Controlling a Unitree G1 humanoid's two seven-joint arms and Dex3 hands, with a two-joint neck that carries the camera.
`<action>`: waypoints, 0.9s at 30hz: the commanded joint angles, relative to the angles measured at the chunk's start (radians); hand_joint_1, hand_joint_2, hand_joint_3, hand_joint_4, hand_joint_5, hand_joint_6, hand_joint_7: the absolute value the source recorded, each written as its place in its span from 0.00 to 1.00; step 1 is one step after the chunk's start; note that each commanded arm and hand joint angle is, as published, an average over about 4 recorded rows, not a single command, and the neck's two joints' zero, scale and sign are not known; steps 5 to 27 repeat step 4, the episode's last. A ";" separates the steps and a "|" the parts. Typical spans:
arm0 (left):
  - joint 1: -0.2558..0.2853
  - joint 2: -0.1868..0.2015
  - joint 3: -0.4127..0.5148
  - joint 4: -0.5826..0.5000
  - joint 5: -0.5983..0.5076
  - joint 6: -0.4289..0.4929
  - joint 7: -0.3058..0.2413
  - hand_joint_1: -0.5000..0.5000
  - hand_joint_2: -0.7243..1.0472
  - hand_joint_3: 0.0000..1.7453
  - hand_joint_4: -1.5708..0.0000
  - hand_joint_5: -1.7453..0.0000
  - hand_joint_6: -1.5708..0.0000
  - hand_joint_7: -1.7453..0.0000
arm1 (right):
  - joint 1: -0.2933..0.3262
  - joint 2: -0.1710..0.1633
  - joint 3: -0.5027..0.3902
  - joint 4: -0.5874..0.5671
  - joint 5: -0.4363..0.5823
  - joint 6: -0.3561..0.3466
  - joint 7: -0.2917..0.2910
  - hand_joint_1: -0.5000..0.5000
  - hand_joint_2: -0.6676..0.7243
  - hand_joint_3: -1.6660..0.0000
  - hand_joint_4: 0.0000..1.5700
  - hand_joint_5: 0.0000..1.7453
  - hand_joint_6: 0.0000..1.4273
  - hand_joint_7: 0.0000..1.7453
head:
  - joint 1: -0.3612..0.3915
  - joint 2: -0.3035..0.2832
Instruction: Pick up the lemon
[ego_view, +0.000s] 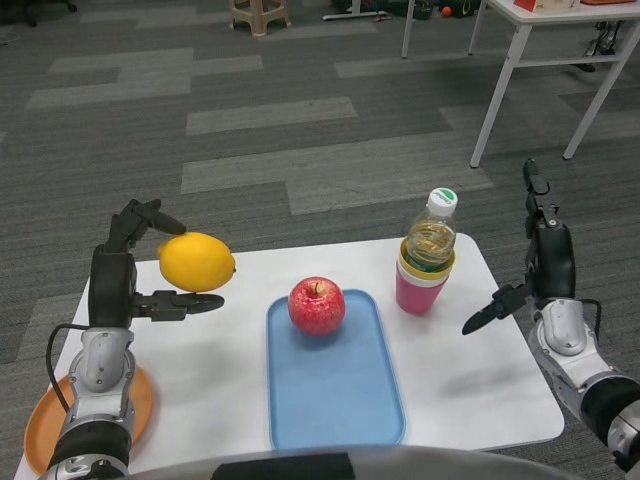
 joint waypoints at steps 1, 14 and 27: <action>-0.011 0.002 -0.006 0.014 -0.018 -0.012 0.009 0.84 0.45 0.10 1.00 0.47 0.55 0.04 | -0.018 0.004 0.011 -0.007 0.006 0.009 0.000 0.08 0.91 1.00 0.00 0.00 0.00 0.00 | 0.002 0.000; -0.011 0.002 -0.014 0.017 -0.029 -0.013 0.009 0.84 0.45 0.10 1.00 0.47 0.55 0.04 | -0.019 0.004 0.012 -0.007 0.006 0.009 0.000 0.08 0.91 1.00 0.00 0.00 0.00 0.00 | 0.002 -0.003; -0.011 0.002 -0.014 0.017 -0.029 -0.013 0.009 0.84 0.45 0.10 1.00 0.47 0.55 0.04 | -0.019 0.004 0.012 -0.007 0.006 0.009 0.000 0.08 0.91 1.00 0.00 0.00 0.00 0.00 | 0.002 -0.003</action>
